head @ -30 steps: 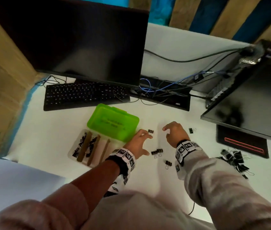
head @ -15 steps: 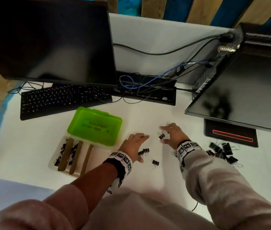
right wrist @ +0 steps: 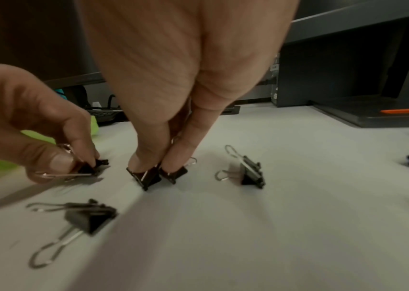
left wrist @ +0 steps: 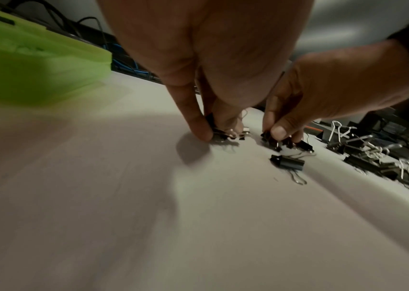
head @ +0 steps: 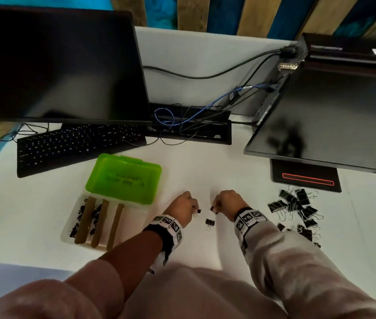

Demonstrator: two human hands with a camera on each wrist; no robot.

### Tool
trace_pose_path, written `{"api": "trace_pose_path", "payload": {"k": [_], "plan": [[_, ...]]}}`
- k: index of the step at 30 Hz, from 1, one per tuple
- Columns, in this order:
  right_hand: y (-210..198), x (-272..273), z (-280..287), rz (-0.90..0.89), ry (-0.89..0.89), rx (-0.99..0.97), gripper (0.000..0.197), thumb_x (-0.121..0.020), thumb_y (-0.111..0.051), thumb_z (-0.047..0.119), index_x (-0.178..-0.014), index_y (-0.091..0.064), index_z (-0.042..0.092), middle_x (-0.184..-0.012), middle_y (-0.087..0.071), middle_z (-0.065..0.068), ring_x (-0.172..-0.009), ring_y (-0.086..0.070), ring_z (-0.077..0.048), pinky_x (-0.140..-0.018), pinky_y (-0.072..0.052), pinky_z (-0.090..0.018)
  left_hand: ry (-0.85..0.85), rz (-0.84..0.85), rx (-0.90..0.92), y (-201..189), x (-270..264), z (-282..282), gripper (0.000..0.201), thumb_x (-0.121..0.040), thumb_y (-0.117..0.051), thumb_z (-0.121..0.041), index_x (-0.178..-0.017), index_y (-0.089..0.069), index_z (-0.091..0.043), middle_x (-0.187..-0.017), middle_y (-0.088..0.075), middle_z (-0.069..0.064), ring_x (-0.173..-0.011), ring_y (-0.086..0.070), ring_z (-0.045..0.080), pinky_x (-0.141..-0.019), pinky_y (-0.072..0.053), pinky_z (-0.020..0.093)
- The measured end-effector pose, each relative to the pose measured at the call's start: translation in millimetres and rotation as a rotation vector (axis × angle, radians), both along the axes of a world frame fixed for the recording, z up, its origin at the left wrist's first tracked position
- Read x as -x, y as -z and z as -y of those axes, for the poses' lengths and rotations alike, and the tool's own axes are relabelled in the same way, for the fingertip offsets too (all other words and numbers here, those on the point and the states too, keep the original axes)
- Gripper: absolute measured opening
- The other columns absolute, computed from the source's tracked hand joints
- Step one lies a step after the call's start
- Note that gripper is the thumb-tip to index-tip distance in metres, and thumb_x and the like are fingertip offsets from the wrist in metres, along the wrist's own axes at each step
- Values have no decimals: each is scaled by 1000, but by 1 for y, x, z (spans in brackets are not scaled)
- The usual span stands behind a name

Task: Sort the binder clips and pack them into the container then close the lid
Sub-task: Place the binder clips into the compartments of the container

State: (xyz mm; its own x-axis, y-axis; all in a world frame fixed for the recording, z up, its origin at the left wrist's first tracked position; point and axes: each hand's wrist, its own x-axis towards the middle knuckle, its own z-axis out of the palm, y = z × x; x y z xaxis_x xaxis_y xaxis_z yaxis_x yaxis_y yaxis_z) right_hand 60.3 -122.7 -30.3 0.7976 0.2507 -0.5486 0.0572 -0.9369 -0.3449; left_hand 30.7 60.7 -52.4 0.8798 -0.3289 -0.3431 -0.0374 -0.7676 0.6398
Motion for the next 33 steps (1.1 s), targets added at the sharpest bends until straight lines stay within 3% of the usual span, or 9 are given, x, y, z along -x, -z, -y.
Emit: {"api": "trace_pose_path", "payload": {"k": [4,8,12,17,21,23,26,30,33], "plan": [[-4,7,-19,-8,-1,-22,18,-84,-63,14,-100,-71,15,-110,-67,-8,-103,-61,-26,-89,-49,-31,-46,17,-15,-10,3,-11,17,-84,-59,-4,-89,-71,-14,-95,-59,7,-86,-61,24,-80,-50,32],[-11,7,-40,32,-8,-105,16,-84,-62,10,-92,-74,15,-98,-72,-4,-93,-64,-22,-80,-46,-23,-134,60,42,-21,7,-24,16,-81,-62,-2,-86,-73,-12,-86,-60,9,-81,-62,27,-76,-52,35],[-29,-8,-68,89,8,-209,10,-83,-64,10,-85,-73,13,-90,-73,-5,-84,-66,-21,-81,-52,-30,-281,142,119,-43,7,-50,13,-82,-62,1,-88,-72,-4,-80,-53,7,-80,-61,28,-69,-39,18],[-54,-29,-136,136,-91,-318,3,-77,-72,13,-76,-73,15,-81,-71,-6,-76,-65,-21,-74,-50,-29,-481,257,108,-70,21,-109,12,-82,-63,-4,-88,-73,-8,-90,-67,13,-83,-60,21,-81,-45,29],[-63,-26,-207,153,-276,-353,8,-79,-72,17,-81,-75,10,-86,-72,-9,-81,-62,-21,-75,-47,-28,-682,311,53,-74,49,-166,10,-78,-65,-3,-81,-74,-8,-83,-68,15,-75,-63,29,-77,-50,33],[-61,-17,-241,178,-402,-326,10,-83,-67,16,-85,-75,11,-91,-72,-11,-87,-64,-26,-79,-50,-34,-751,316,41,-74,68,-189,11,-77,-65,-1,-80,-74,-7,-82,-69,16,-76,-64,30,-77,-52,35],[-56,-6,-282,185,-568,-256,16,-87,-60,17,-92,-72,9,-101,-68,-15,-95,-62,-32,-84,-49,-41,-803,256,19,-75,95,-210,18,-82,-61,-7,-96,-73,-7,-96,-69,19,-88,-65,30,-83,-51,32],[-55,6,-318,135,-705,-217,16,-85,-59,9,-97,-69,7,-107,-63,-13,-100,-59,-29,-87,-46,-31,-884,158,21,-64,119,-225,16,-82,-63,-3,-91,-74,-9,-89,-66,17,-82,-64,31,-70,-37,13],[-52,13,-331,117,-802,-184,18,-84,-58,5,-99,-68,6,-108,-61,-13,-102,-57,-27,-81,-39,-24,-909,130,8,-59,127,-229,14,-83,-62,-8,-92,-74,-12,-92,-66,15,-84,-64,29,-71,-37,15]]}}
